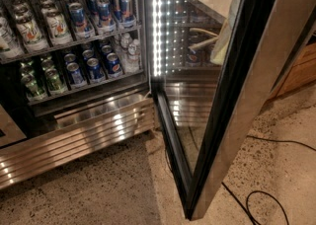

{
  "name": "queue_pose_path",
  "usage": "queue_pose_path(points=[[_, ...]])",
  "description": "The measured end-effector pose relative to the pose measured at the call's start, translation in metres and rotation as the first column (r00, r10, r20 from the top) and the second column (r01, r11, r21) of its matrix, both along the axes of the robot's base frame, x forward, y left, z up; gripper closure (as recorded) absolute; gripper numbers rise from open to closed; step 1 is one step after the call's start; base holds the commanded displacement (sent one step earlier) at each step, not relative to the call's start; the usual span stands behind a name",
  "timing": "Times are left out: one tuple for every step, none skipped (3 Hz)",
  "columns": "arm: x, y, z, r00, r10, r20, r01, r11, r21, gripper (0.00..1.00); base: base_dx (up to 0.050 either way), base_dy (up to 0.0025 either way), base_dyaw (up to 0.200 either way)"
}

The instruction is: Close right fridge door

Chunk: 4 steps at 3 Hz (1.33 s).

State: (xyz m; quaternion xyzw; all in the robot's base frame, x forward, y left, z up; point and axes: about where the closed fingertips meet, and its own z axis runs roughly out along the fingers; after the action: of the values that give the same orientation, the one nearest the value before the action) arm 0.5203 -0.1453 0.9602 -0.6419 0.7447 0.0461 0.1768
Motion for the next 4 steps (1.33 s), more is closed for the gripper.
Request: queue_pose_path(points=[[0.0000, 0.0000, 0.0000, 1.0000, 0.000, 0.000, 0.000, 1.000, 0.000, 1.00, -0.033, -0.00233, 0.149], [0.0000, 0.0000, 0.0000, 1.0000, 0.000, 0.000, 0.000, 1.000, 0.000, 1.00, -0.032, -0.00266, 0.154], [0.0000, 0.0000, 0.0000, 1.0000, 0.000, 0.000, 0.000, 1.000, 0.000, 1.00, 0.039, 0.00236, 0.125], [0.0000, 0.0000, 0.0000, 1.0000, 0.000, 0.000, 0.000, 1.000, 0.000, 1.00, 0.047, -0.00003, 0.001]])
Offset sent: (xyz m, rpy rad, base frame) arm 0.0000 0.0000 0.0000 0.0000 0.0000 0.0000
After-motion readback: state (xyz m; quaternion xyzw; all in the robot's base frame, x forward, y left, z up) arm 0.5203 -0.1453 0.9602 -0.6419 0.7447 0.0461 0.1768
